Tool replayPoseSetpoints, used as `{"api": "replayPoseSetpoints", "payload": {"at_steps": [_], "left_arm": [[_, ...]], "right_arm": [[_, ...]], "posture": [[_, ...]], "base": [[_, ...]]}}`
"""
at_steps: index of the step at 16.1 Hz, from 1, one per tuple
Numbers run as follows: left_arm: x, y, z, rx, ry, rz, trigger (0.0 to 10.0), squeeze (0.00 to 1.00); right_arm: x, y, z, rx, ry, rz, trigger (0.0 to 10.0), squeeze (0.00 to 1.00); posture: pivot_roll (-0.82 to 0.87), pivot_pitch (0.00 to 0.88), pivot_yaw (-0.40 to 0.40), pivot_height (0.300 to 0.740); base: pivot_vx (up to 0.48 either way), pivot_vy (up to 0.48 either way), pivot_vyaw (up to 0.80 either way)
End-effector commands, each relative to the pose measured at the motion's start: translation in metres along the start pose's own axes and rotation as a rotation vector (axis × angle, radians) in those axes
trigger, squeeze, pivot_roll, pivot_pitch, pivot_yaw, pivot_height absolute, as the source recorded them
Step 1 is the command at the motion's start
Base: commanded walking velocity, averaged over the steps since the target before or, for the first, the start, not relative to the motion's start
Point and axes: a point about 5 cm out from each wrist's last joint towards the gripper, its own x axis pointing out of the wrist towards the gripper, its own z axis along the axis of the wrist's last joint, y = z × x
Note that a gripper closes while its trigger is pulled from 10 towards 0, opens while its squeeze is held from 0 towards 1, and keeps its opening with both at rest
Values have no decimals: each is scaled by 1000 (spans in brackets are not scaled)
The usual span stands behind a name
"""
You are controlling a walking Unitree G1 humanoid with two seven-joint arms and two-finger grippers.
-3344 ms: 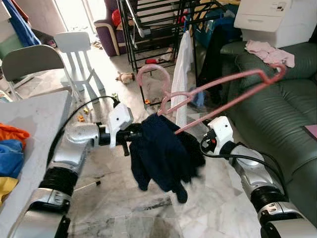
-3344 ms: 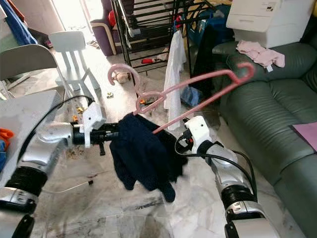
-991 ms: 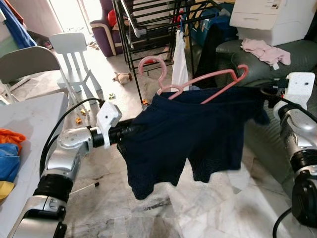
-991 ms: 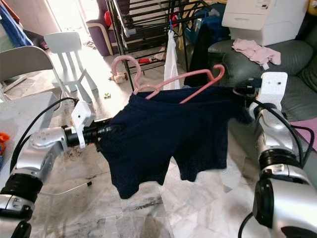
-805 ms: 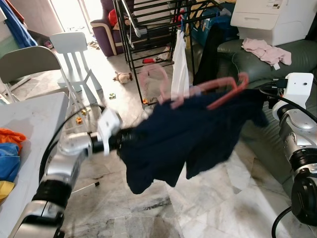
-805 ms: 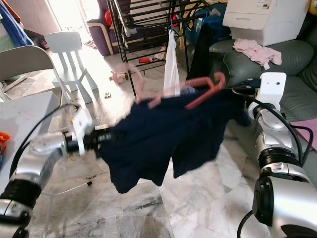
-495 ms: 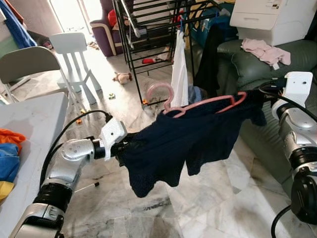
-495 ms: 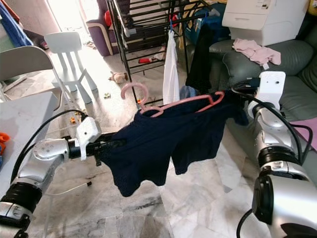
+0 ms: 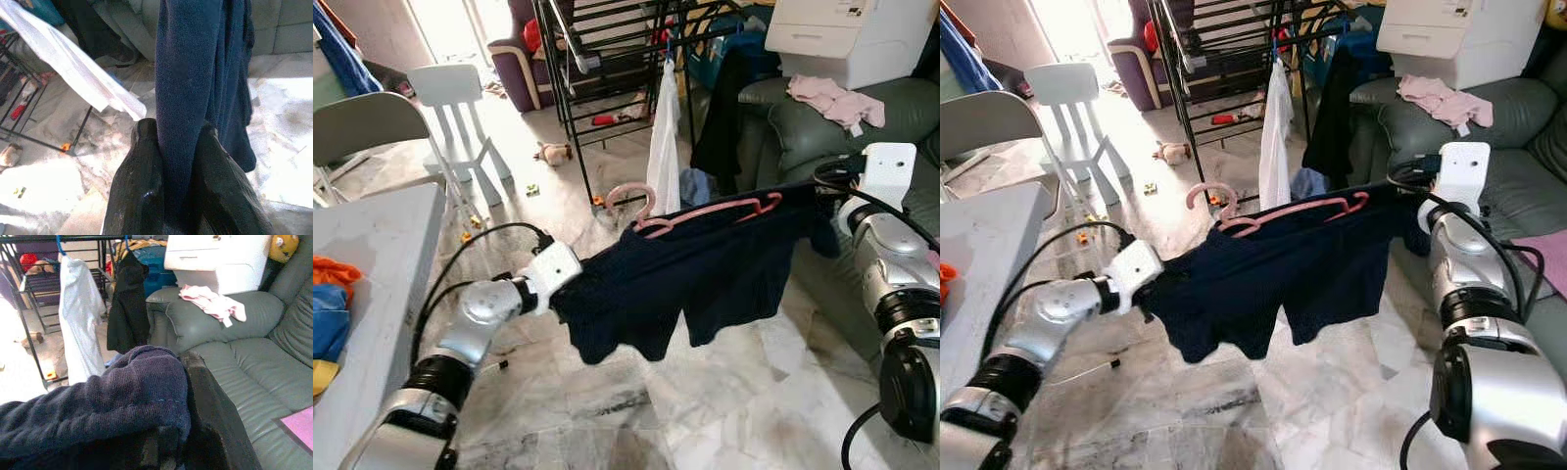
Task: Hang hanger
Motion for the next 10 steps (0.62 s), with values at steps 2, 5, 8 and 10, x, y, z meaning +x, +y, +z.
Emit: {"api": "replayPoseSetpoints", "payload": {"at_steps": [2, 5, 8, 10], "left_arm": [[-10, 1, -25, -34, 116, 49, 0, 0], [5, -10, -24, 7, 148, 66, 0, 0], [15, -10, -22, -45, 173, 186, 0, 0], [19, -2, -20, -176, 164, 339, 0, 0]], "right_arm": [[5, -4, 27, 19, -88, -42, 0, 0], [7, 27, 27, 15, -113, 38, 0, 0], [6, 60, 25, 20, -133, 130, 0, 0], [3, 80, 20, 22, -134, 207, 0, 0]], "posture": [[-142, 0, 81, 740], [-143, 0, 85, 740], [-140, 0, 82, 740], [-137, 0, 80, 740]], "base": [[0, 0, 0], [0, 0, 0], [0, 0, 0], [0, 0, 0]]}}
